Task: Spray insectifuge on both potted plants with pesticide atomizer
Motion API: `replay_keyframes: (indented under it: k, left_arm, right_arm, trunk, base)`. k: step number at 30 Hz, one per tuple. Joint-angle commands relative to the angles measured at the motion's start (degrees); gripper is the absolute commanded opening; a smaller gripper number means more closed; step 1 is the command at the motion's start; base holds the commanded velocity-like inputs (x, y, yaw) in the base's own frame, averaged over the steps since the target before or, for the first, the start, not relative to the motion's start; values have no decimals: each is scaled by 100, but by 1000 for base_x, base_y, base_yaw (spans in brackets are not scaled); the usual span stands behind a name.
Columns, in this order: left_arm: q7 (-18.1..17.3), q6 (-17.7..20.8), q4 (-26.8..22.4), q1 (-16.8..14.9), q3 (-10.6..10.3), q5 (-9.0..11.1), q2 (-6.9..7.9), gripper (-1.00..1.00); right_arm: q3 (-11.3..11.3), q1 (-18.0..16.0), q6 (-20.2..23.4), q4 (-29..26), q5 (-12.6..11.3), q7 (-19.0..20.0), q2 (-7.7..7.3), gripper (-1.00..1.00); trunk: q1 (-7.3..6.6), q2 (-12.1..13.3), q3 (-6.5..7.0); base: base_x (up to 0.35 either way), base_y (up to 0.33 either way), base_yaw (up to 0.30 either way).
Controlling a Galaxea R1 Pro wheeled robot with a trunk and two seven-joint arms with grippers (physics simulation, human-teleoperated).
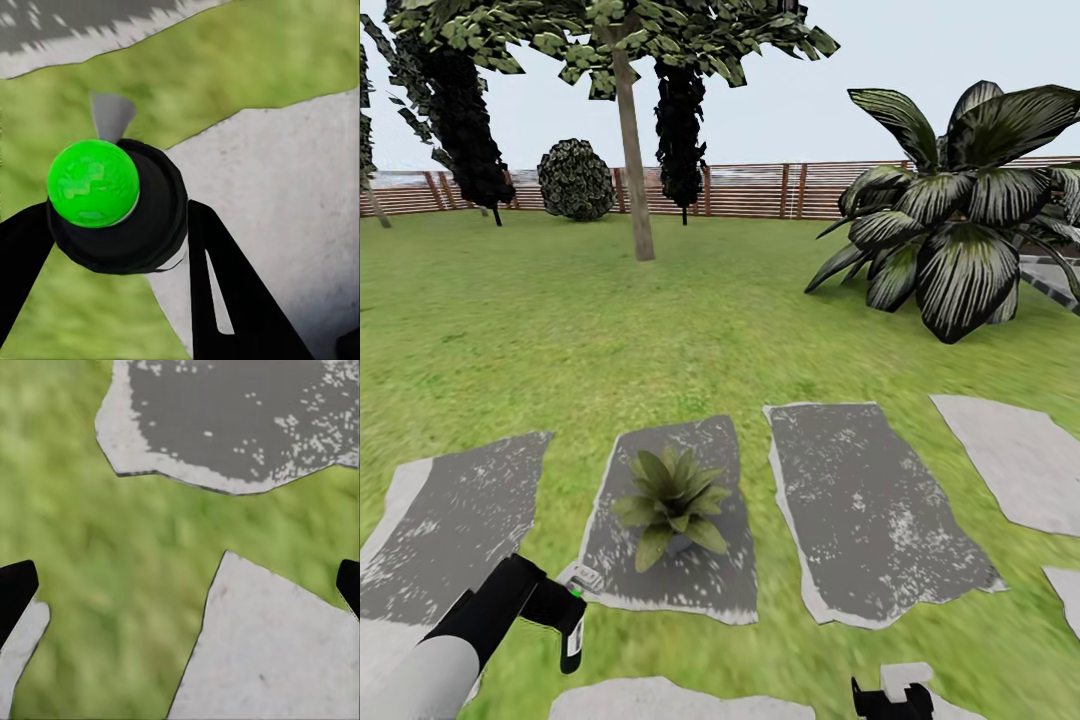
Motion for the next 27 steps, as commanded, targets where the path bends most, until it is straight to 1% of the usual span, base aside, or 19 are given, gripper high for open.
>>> replay_keyframes:
  k: [1,6,10,14,17,19,21,22,23,25,27]
  left_arm:
    - [-44,31,-9,-5,22,-44,-16,-100]
    - [-44,45,-7,-10,18,-51,-34,-100]
    - [-44,43,-1,8,9,-60,-22,-100]
    - [-44,37,65,39,-6,-73,74,-100]
    - [-62,34,77,36,-3,-68,252,-100]
    - [-224,34,79,26,-8,-71,302,-100]
    - [-518,40,44,7,-101,-93,322,-100]
    - [-607,44,28,1,-182,-145,326,-100]
    - [-690,52,10,-9,-309,-278,324,-100]
    - [-753,57,-2,-15,-414,-526,283,-100]
    - [-847,59,-11,-19,-455,-665,270,-100]
  right_arm:
    - [-43,-4,-20,6,59,-8,3,100]
    - [-41,-4,-12,6,59,-8,10,100]
    - [-41,-4,-11,7,59,-8,11,100]
    - [-41,-4,-11,7,59,-15,11,100]
    - [-36,-4,-11,12,59,-7,11,100]
    - [-35,-4,-11,14,64,4,11,100]
    - [-35,-4,-11,9,67,8,11,100]
    - [-35,-4,-11,8,67,8,11,100]
    - [-30,-4,-11,7,67,9,11,100]
    - [-27,-4,-11,6,69,9,11,100]
    - [-26,-4,-11,6,81,9,12,100]
  trunk:
    - [1,-2,-5]
    - [1,-2,-5]
    - [1,-2,-5]
    - [1,-2,-5]
    - [1,-2,-5]
    - [1,-2,-5]
    - [1,-2,-5]
    - [1,-2,-5]
    - [1,-2,-5]
    - [1,-2,-5]
    - [1,-2,-5]
  base:
    - [272,0,0]
    - [311,0,-1]
    - [98,0,-185]
    - [8,0,-152]
    - [1,0,-21]
    - [0,0,-4]
    - [0,0,-1]
    - [0,0,0]
    - [0,0,0]
    - [0,0,0]
    - [0,0,0]
